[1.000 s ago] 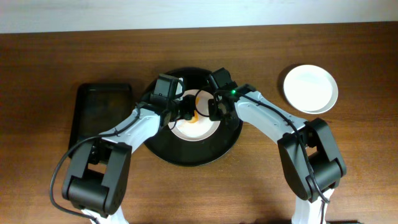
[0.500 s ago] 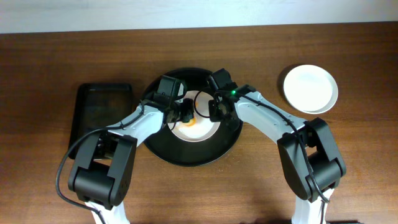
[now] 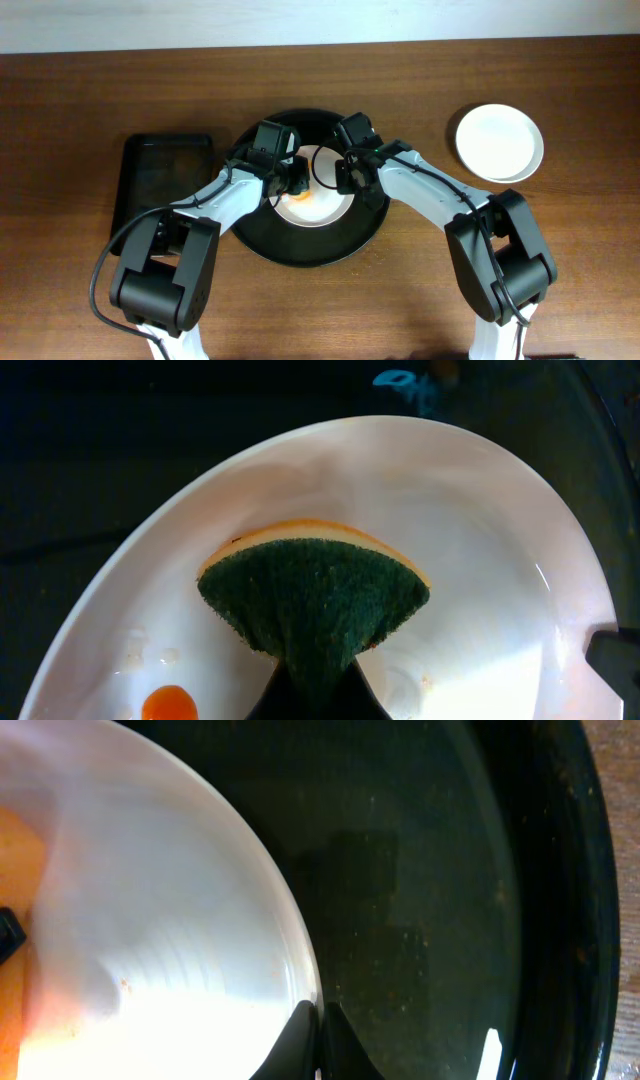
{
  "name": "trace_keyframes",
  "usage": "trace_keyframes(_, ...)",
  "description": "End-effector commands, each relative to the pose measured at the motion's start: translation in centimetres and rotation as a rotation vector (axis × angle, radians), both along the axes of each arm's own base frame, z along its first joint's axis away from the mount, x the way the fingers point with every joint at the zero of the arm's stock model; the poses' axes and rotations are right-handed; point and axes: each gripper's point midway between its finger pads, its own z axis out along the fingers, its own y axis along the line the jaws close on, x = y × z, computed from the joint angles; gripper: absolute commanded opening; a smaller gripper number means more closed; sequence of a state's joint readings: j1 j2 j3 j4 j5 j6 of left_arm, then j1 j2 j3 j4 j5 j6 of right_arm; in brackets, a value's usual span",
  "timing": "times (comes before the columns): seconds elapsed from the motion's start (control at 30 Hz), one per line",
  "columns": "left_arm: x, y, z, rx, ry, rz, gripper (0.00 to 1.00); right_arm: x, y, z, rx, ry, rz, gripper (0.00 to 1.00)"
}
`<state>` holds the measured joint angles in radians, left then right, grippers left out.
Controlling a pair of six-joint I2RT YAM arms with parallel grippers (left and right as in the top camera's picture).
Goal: Clean dirty plates on tray and stack at the side
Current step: 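Scrub the orange stain on the plate with the sponge in the left gripper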
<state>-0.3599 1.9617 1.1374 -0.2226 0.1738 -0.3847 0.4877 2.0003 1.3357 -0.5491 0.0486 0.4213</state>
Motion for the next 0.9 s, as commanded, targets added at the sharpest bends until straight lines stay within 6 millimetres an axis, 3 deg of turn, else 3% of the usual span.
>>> trace_keyframes(0.0, -1.7, 2.0, -3.2, 0.101, 0.072, 0.012, 0.00, 0.7, 0.2, 1.8, 0.016, -0.022, -0.005, 0.04)
trace_keyframes(0.03, -1.7, 2.0, -3.2, 0.102, 0.074, 0.012, 0.00, 1.3, 0.5, 4.1, 0.034, -0.069, 0.011, 0.04)
trace_keyframes(0.1, -1.7, 2.0, -3.2, 0.102, 0.073, 0.012, 0.00, 1.3, 0.9, 5.8, 0.061, -0.097, 0.027, 0.04)
trace_keyframes(0.13, -1.7, 2.0, -3.2, 0.102, 0.073, 0.012, 0.00, 1.0, 1.1, 5.5, 0.071, -0.078, 0.034, 0.05)
trace_keyframes(0.27, -1.7, 2.0, -3.2, 0.102, 0.073, 0.012, 0.00, 0.0, 0.8, 0.9, 0.027, 0.030, 0.036, 0.10)
trace_keyframes(0.4, -1.7, 2.0, -3.2, 0.102, 0.073, 0.012, 0.00, -0.4, 0.5, -2.4, -0.002, 0.089, 0.033, 0.04)
trace_keyframes(0.67, -1.7, 2.0, -3.2, 0.105, 0.072, 0.013, 0.00, -1.1, -0.7, -4.1, -0.044, 0.133, -0.068, 0.04)
trace_keyframes(0.87, -1.5, 3.8, -3.5, 0.195, 0.062, 0.058, 0.00, -1.5, -1.2, -4.6, 0.007, 0.190, -0.108, 0.04)
